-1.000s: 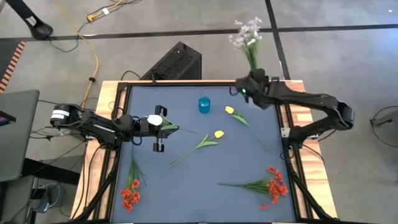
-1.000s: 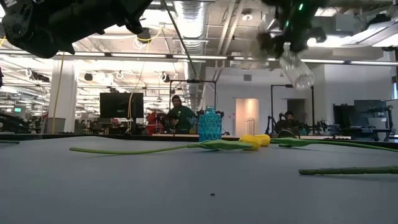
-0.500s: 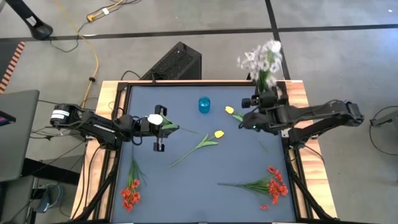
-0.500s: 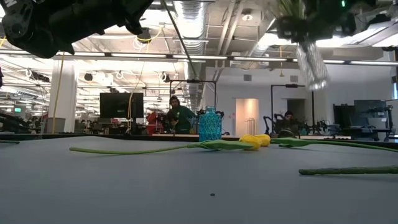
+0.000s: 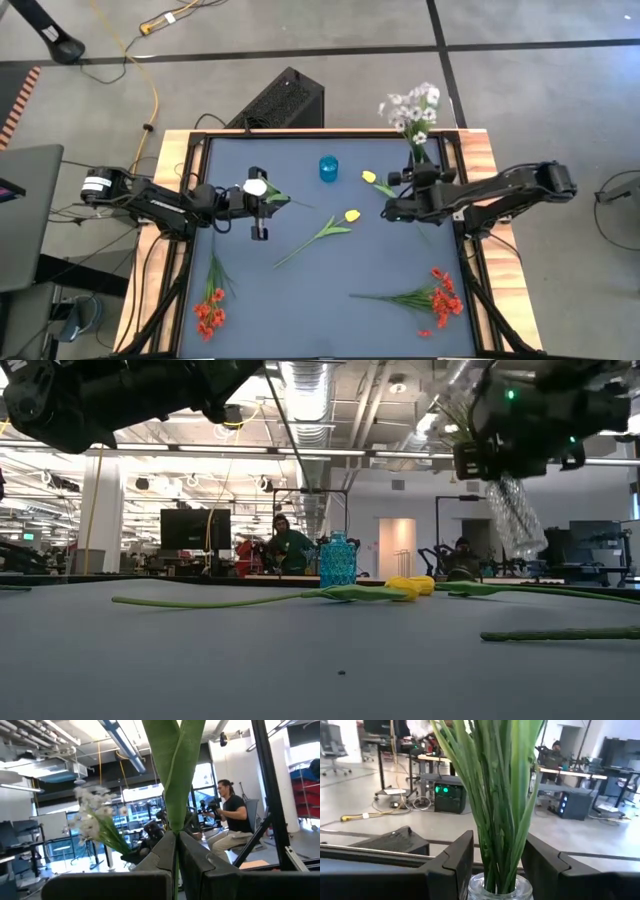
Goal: Sort flowers into vase by color
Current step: Put the white flowers into the transparent vase
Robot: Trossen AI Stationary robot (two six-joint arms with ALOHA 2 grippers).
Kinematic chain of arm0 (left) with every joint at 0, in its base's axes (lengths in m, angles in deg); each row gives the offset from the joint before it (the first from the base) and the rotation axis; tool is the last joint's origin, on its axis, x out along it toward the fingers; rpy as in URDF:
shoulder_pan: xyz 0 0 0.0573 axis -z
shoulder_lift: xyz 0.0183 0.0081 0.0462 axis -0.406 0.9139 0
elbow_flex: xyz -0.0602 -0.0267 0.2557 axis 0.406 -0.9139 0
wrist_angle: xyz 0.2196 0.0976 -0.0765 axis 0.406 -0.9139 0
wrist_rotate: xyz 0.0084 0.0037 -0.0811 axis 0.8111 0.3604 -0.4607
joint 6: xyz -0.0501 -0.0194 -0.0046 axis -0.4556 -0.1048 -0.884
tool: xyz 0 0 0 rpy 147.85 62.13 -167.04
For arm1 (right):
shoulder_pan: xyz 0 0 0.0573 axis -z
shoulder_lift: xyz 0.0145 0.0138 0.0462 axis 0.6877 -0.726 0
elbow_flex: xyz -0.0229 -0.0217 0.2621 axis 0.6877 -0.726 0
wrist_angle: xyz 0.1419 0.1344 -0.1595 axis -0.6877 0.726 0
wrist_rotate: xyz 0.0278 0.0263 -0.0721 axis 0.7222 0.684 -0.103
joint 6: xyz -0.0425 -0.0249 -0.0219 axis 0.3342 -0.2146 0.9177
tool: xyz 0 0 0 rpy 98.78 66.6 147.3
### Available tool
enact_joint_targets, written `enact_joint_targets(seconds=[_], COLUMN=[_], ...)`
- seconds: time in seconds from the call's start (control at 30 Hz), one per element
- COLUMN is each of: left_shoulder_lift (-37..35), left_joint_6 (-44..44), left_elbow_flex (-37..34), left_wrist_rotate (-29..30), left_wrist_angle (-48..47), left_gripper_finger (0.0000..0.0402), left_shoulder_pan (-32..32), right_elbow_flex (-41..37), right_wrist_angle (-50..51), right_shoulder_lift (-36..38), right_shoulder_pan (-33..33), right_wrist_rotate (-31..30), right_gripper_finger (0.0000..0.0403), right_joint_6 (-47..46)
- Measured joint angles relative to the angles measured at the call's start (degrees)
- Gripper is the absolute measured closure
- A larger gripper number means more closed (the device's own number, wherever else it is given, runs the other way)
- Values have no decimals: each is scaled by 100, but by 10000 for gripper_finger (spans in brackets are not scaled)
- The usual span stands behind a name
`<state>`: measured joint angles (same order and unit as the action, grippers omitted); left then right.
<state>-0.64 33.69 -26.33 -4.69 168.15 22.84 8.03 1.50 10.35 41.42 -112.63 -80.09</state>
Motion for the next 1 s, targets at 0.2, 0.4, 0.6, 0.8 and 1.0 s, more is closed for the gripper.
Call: enact_joint_targets(seconds=[0.2, 0.4, 0.6, 0.8, 1.0], left_shoulder_lift=[0, 296, 1367, 2320, 2808], left_joint_6=[-168, -532, -421, -291, -487], left_elbow_flex=[21, 655, 2201, 3429, 4173], left_wrist_rotate=[125, -40, -724, -922, -1256], left_wrist_angle=[-197, -552, -568, -516, -534], left_gripper_finger=[401, 401, 401, 401, 401], left_shoulder_pan=[-90, -225, -167, -110, -110], right_elbow_flex=[-46, -46, -46, -46, -46], right_wrist_angle=[-85, -312, -546, -698, -1289], right_shoulder_lift=[-479, -585, -522, -528, -525], right_shoulder_pan=[-570, -1337, -1996, -2434, -2665], right_wrist_rotate=[-3, -3, -5, -5, -5], right_gripper_finger=[232, 232, 232, 232, 232], right_joint_6=[-71, 57, 77, 326, 1527])
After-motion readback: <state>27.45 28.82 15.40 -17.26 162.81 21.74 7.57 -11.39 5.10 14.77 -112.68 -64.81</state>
